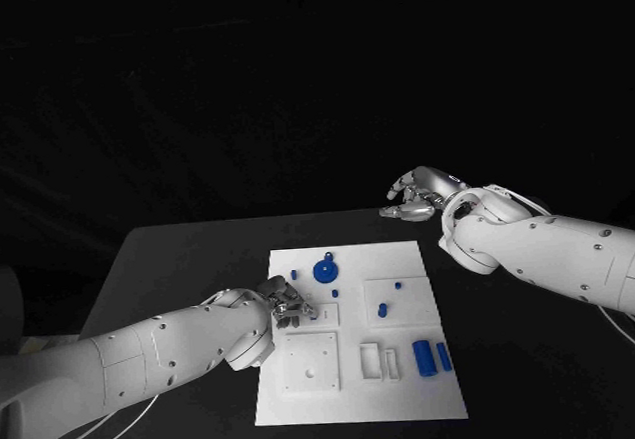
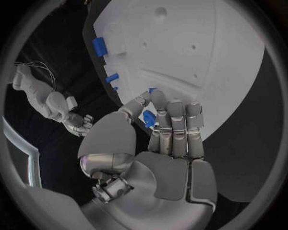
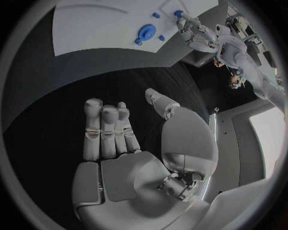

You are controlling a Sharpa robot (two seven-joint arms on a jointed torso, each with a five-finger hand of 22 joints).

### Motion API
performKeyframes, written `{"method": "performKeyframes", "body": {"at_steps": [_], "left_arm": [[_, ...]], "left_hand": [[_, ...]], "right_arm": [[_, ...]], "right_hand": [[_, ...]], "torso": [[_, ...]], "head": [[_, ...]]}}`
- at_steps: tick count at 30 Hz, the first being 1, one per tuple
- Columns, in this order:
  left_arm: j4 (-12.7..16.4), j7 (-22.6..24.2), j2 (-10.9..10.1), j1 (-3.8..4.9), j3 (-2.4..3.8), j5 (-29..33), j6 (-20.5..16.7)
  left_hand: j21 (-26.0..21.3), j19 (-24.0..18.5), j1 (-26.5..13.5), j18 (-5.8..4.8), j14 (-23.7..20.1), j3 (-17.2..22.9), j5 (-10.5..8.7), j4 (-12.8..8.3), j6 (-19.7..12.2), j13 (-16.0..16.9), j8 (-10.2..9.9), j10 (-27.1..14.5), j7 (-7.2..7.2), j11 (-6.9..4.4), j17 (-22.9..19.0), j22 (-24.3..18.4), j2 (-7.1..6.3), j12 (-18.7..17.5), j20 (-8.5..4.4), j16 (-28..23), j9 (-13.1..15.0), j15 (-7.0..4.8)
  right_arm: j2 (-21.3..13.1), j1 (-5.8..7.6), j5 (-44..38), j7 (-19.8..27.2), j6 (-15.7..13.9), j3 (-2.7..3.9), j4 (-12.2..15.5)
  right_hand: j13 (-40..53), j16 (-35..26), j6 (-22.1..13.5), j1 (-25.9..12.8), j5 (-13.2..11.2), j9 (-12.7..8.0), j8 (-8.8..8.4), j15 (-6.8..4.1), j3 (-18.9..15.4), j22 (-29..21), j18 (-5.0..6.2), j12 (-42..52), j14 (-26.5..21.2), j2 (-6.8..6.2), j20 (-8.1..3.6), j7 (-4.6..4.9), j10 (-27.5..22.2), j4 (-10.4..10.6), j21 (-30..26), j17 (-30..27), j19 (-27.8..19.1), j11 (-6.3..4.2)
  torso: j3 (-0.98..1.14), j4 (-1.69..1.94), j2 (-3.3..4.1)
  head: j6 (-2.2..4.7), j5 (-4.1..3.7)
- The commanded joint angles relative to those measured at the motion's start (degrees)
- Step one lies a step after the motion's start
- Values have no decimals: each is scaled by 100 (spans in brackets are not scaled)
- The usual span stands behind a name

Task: Assemble the parts on the task board

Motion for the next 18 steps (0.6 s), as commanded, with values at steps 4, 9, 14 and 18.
{"method": "performKeyframes", "body": {"at_steps": [4,9,14,18], "left_arm": [[-28,0,-15,-5,-3,95,-33],[-39,33,-12,-5,-3,138,-38],[-42,60,-9,-5,-3,161,-29],[-43,77,-9,-5,-2,195,-23]], "left_hand": [[-14,1,114,-109,-44,428,-216,189,70,1,-27,-40,10,-4,-29,99,-138,52,-580,47,-43,-7],[-4,2,98,-110,-44,472,-223,212,141,1,11,-38,-4,-16,-37,105,-130,72,-581,64,-31,-11],[5,0,86,-110,-46,484,-230,218,207,1,48,-27,-17,-25,-41,109,-100,88,-582,77,-16,-14],[8,-2,73,-111,-48,483,-232,223,223,-1,56,-23,-18,-25,-43,110,-91,93,-581,81,-12,-15]], "right_arm": [[-4,-7,-19,19,63,2,7],[-1,-10,-19,19,64,2,3],[1,-12,-19,19,64,2,1],[1,-14,-19,19,70,2,-3]], "right_hand": [[-11,-5,1,-20,32,4,20,-37,-1,48,398,20,-7,25,-20,54,-43,49,-20,-5,35,3],[-12,-4,1,-20,33,4,20,-37,-2,49,398,21,-7,26,-20,54,-43,50,-21,-6,35,3],[-14,-4,1,-19,34,4,20,-37,-2,49,398,22,-7,26,-20,55,-44,50,-21,-6,35,3],[-15,-4,0,-18,35,4,20,-37,-2,50,398,24,-7,26,-20,55,-44,51,-22,-6,35,3]], "torso": [[1,0,2],[2,1,3],[4,-1,1],[4,-4,1]], "head": [[-7,-4],[4,-1],[4,3],[7,5]]}}
